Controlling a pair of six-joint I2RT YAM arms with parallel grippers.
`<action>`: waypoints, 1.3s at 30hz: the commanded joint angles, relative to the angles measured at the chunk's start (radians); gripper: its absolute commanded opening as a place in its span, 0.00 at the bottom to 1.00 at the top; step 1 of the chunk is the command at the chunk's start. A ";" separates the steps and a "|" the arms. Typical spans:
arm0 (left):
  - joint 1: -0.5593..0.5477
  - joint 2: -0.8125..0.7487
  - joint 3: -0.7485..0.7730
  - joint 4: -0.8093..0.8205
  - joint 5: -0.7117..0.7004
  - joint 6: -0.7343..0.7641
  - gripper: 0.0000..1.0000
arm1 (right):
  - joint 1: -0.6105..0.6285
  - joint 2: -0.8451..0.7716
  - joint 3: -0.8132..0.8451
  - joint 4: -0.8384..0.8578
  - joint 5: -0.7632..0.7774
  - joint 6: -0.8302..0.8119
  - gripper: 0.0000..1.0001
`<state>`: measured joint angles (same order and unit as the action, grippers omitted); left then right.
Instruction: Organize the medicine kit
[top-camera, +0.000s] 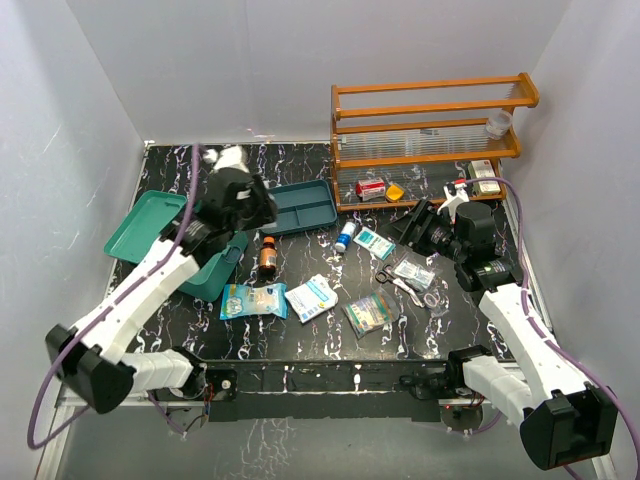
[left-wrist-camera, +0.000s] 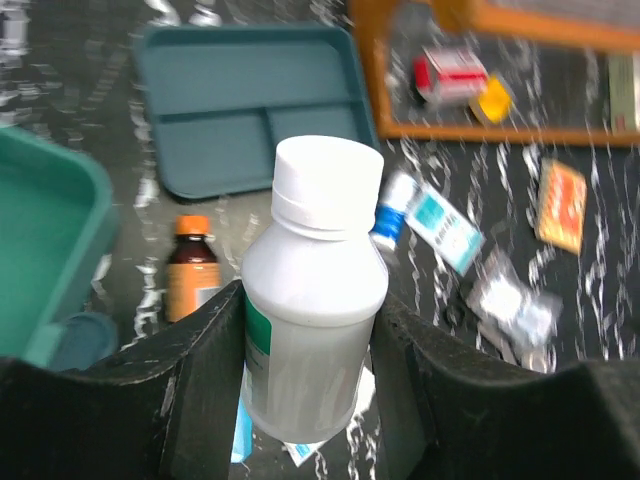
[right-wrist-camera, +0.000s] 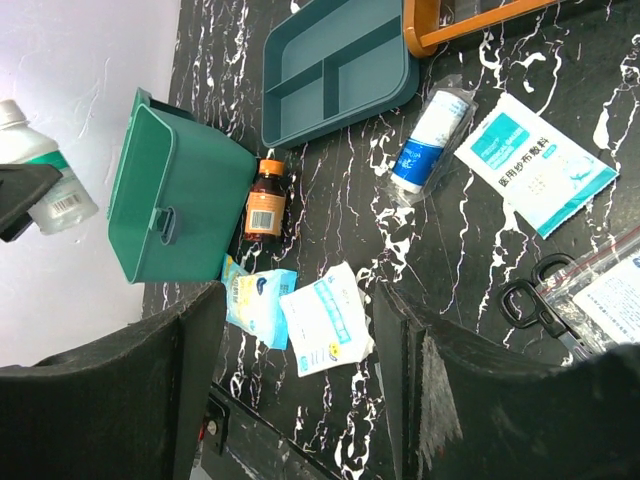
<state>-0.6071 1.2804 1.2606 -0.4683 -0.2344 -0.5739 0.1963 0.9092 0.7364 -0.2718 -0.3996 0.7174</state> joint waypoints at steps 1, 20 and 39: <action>0.104 -0.146 -0.128 -0.012 -0.215 -0.156 0.39 | 0.011 -0.019 0.041 0.074 -0.013 0.001 0.59; 0.365 -0.281 -0.395 -0.002 -0.342 -0.538 0.39 | 0.039 0.140 0.045 0.061 0.001 0.051 0.57; 0.475 0.111 -0.399 0.221 -0.138 -0.637 0.40 | 0.121 0.311 0.082 0.072 0.068 -0.018 0.56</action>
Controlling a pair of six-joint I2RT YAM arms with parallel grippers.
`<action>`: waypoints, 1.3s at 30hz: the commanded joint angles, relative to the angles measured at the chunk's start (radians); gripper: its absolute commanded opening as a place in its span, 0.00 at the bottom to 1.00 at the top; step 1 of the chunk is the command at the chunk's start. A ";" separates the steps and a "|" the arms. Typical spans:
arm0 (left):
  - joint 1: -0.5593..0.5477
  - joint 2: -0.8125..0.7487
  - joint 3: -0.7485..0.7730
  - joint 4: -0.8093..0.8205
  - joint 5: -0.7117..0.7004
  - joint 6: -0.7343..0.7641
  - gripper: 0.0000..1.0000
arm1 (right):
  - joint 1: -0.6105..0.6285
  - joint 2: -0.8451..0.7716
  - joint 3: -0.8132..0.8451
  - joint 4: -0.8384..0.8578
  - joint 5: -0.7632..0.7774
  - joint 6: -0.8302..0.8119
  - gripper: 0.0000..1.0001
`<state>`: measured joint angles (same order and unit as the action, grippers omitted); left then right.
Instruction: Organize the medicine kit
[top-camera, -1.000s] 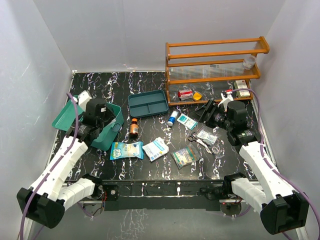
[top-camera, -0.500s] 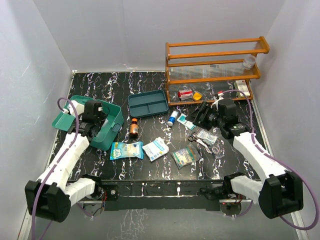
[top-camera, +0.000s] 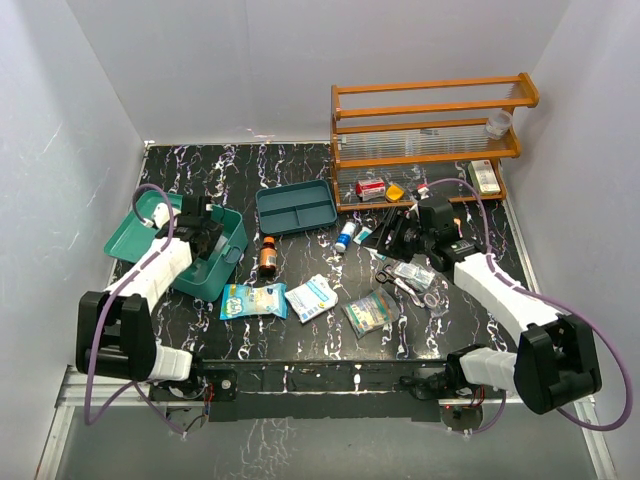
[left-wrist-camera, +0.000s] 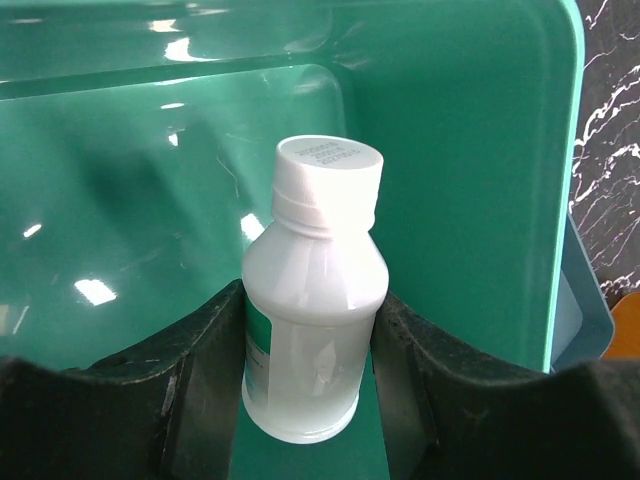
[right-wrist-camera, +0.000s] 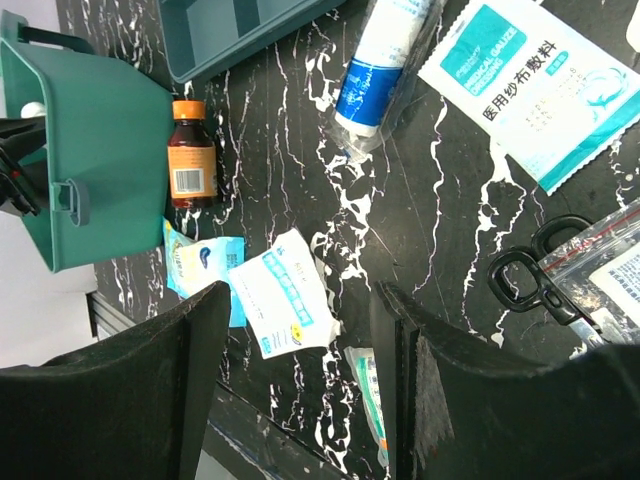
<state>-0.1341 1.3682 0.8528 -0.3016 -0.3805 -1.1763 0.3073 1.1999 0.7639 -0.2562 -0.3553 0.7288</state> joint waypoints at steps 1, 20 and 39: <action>0.002 0.040 0.008 0.062 0.018 -0.041 0.40 | 0.012 0.028 0.057 0.058 0.025 -0.030 0.56; 0.001 0.147 0.031 0.149 0.055 0.031 0.66 | 0.085 0.023 0.078 0.164 0.076 -0.015 0.54; 0.005 0.084 0.059 0.134 -0.039 0.293 0.61 | 0.143 0.074 0.103 0.163 0.109 -0.021 0.54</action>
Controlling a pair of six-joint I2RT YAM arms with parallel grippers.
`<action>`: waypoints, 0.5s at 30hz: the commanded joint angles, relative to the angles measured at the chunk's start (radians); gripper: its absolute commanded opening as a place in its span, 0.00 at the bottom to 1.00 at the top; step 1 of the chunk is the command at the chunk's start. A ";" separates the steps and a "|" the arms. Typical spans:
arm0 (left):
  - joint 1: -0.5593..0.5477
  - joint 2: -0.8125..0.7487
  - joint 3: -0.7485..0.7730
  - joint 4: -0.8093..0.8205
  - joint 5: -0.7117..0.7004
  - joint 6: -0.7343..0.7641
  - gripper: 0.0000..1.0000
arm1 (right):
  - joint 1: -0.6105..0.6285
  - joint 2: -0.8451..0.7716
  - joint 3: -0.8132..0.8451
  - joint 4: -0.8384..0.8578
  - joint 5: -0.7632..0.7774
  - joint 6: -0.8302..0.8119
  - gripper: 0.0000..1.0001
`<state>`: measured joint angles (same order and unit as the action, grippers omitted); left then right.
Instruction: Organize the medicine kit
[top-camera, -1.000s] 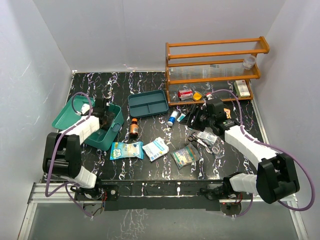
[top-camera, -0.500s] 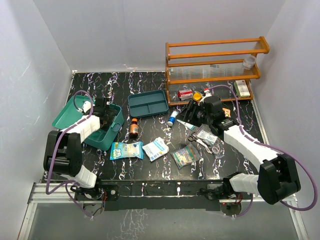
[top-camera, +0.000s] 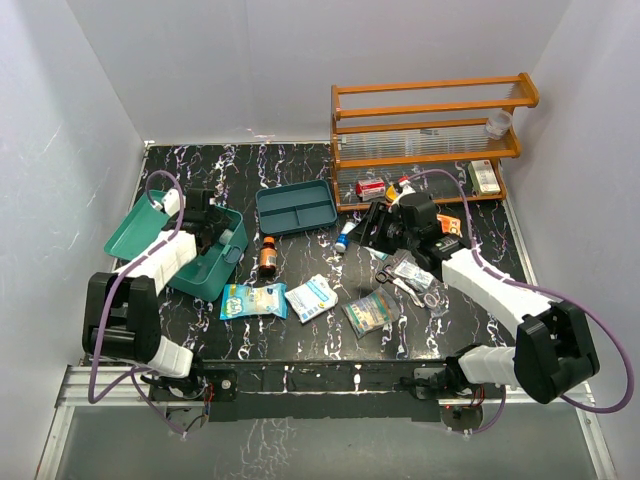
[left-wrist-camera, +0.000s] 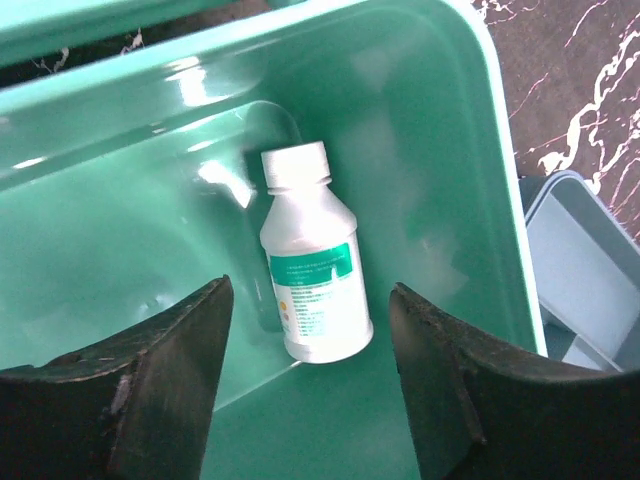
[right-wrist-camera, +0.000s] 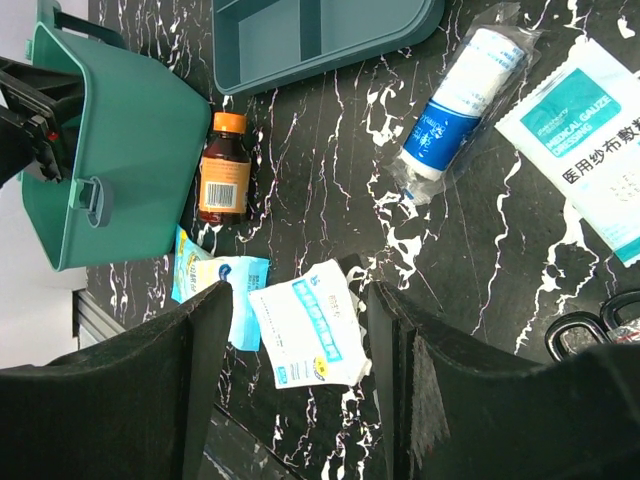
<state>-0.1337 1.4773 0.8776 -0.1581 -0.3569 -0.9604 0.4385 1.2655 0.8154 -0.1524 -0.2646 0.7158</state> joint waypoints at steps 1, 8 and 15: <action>0.008 -0.012 0.034 -0.001 -0.057 0.086 0.58 | 0.016 0.012 0.051 0.059 0.018 -0.007 0.54; 0.062 0.096 0.059 0.098 0.111 0.145 0.47 | 0.035 0.034 0.064 0.057 0.022 -0.012 0.54; 0.069 0.113 0.089 0.103 0.085 0.158 0.55 | 0.055 0.047 0.077 0.056 0.031 -0.020 0.54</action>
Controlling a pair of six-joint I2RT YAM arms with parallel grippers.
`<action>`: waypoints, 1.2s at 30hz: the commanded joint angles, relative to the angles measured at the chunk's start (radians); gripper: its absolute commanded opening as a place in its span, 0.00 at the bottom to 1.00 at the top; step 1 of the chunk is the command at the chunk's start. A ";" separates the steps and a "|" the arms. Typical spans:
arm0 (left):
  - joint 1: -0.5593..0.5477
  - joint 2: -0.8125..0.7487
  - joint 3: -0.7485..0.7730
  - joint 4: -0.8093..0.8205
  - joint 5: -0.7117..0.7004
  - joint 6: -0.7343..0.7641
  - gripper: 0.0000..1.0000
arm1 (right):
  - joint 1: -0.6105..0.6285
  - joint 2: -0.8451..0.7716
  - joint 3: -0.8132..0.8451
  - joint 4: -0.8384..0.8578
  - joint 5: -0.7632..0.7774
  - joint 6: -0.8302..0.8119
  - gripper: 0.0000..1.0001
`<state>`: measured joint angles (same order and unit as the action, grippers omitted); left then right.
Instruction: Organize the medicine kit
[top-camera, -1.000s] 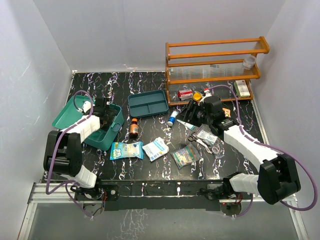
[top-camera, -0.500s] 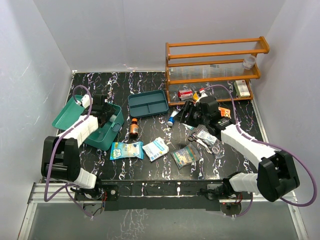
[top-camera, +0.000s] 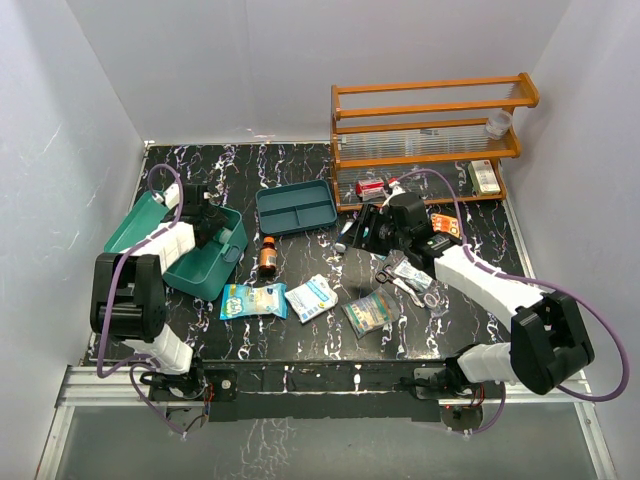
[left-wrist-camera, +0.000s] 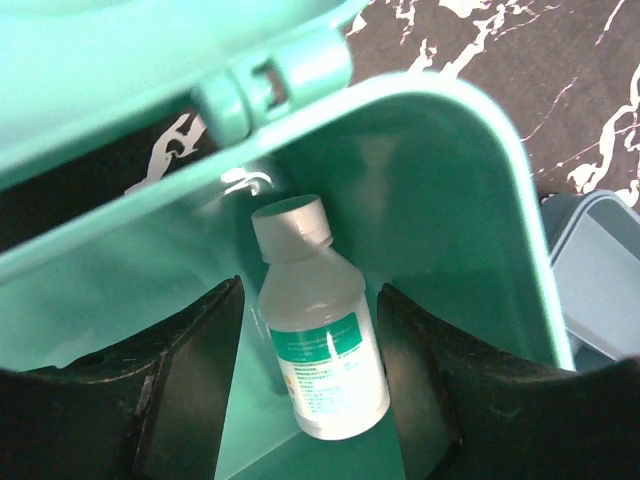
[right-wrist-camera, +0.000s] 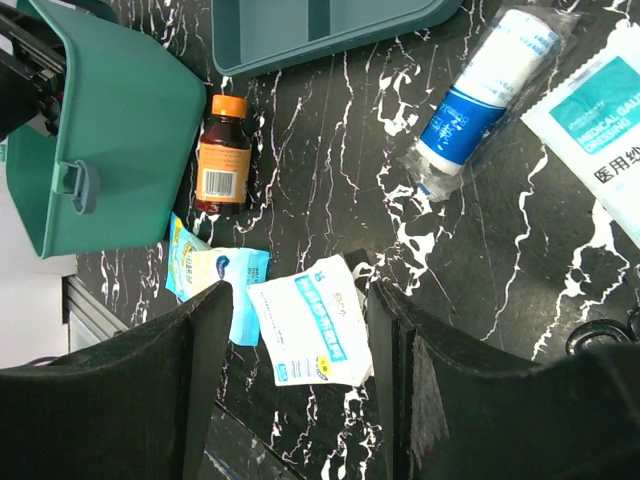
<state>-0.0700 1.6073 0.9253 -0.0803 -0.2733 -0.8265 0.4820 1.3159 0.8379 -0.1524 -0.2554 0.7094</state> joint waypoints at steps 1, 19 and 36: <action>0.006 -0.016 0.040 0.025 -0.005 0.020 0.55 | 0.013 -0.002 0.054 0.056 0.022 -0.013 0.54; 0.006 -0.007 -0.028 0.040 0.118 -0.076 0.33 | 0.074 0.051 0.080 0.059 0.053 -0.027 0.53; 0.006 -0.225 0.146 -0.236 0.022 0.079 0.64 | 0.230 0.204 0.206 0.041 0.207 -0.024 0.55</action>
<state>-0.0666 1.5230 1.0042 -0.2256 -0.2298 -0.8284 0.6670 1.4754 0.9642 -0.1528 -0.1139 0.6991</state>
